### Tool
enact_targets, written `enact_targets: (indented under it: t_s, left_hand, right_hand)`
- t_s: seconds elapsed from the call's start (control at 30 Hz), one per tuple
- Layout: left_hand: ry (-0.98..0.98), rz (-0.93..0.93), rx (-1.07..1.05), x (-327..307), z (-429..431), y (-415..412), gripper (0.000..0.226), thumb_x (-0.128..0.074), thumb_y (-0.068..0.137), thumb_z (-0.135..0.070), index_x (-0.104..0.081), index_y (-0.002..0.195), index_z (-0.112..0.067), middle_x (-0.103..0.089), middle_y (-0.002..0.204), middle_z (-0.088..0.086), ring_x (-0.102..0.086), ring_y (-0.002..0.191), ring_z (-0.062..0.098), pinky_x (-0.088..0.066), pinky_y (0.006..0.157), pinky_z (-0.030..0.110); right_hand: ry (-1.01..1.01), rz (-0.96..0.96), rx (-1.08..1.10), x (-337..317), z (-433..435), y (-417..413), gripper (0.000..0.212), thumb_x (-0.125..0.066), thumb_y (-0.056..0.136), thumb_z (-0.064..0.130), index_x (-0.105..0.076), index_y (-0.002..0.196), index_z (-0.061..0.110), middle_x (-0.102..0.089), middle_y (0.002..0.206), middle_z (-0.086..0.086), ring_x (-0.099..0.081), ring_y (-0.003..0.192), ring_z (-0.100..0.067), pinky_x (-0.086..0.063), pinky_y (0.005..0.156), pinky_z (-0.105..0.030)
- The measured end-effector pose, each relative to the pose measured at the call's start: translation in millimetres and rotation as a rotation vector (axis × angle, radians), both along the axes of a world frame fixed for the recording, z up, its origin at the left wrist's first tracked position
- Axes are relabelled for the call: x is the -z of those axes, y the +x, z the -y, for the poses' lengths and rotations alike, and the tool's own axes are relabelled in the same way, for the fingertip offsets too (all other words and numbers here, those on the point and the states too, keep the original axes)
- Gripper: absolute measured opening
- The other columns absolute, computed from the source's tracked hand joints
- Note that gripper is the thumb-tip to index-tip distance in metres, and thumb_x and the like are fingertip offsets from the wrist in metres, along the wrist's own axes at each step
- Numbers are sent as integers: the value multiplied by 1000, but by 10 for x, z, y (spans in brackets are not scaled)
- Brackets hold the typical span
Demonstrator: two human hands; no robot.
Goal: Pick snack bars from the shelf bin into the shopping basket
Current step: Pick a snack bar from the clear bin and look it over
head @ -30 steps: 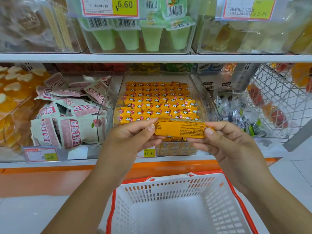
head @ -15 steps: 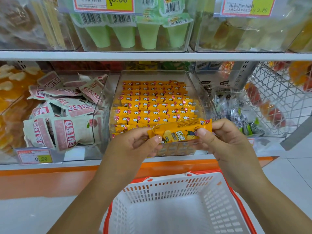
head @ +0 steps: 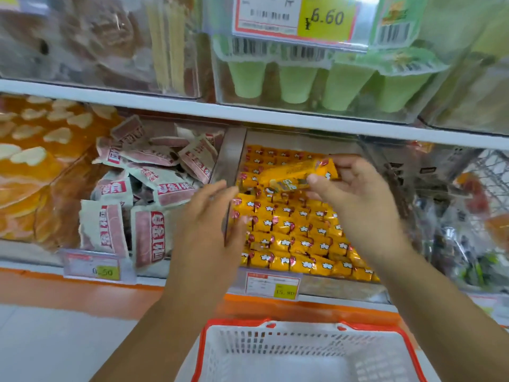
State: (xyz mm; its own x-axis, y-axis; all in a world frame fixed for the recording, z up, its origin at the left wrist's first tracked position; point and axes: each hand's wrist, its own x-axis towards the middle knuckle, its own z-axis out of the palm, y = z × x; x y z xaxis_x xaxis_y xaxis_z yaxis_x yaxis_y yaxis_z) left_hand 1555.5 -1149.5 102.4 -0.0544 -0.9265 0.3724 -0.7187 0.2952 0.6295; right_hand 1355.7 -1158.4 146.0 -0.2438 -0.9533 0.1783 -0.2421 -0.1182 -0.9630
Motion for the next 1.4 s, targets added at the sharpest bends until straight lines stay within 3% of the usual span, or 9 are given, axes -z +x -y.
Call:
enact_targets:
  t_s: [0.13,0.27,0.4,0.47,0.6,0.73,0.93,1.17,1.4]
  left_hand:
    - [-39,46,56,76,84,40,37,-56,97,-26,-58,134,-23,-46,149,-6,-42,136,12,-30,113,27]
    - [-40,93,90,103,129,27,45,-49,93,-33,-57,135,-22,-45,150,-5,-43,135,13,-31,107,30]
    - [44,155,107,74,158,-73,49,-47,97,-36,-46,145,-23,-30,159,-2,-37,142,20,-40,105,36]
    - [135,164,136,48,178,-131,55,-43,100,-41,-30,152,-30,-7,165,-6,-19,149,16,-34,112,35]
    - [250,208,128,44,255,-189,63,-32,99,-53,-10,155,-37,21,162,-12,0,151,11,-29,115,34]
    - [274,197,140,62,327,-210,65,-35,99,-53,-12,156,-34,16,163,-12,-8,151,13,-34,111,32]
    - [239,224,138,96,341,-202,65,-39,99,-52,-16,156,-31,11,163,-10,-23,147,12,-39,107,28]
    - [186,183,139,149,306,-201,73,-45,96,-50,-6,156,-34,13,163,-11,-2,151,14,-24,117,35]
    - [-45,300,117,160,233,-199,64,-27,97,-48,-34,151,-16,-13,165,1,0,152,20,-3,121,37]
  right_hand:
    - [3,-400,-8,48,497,238,31,-74,85,35,-60,109,21,-69,94,5,-67,84,-10,-54,74,-28]
    - [96,-807,-199,152,759,350,29,-64,91,43,-56,114,25,-58,85,10,-55,75,-10,-38,59,-21]
    - [175,-1060,-385,371,930,329,21,-52,99,35,-65,114,28,-52,121,-1,-54,107,-19,-43,83,-28]
    - [172,-1037,-406,387,969,287,22,-53,99,32,-68,115,27,-48,123,-2,-49,110,-19,-39,83,-24]
    - [232,-833,-407,288,938,178,24,-58,98,27,-66,120,24,-59,103,7,-54,85,-5,-42,69,-13]
    - [247,-958,-367,281,933,159,19,-65,93,30,-71,106,17,-59,95,6,-56,86,-10,-45,72,-25]
    - [82,-950,-242,246,848,129,14,-49,101,35,-58,104,25,-52,70,13,-47,60,-3,-30,50,-15]
    - [-123,-735,-140,258,473,88,17,-56,98,31,-65,112,26,-71,100,8,-65,91,-13,-55,81,-38]
    - [-147,-661,-59,97,352,91,15,-58,97,27,-68,108,28,-67,96,16,-64,92,-7,-54,85,-34]
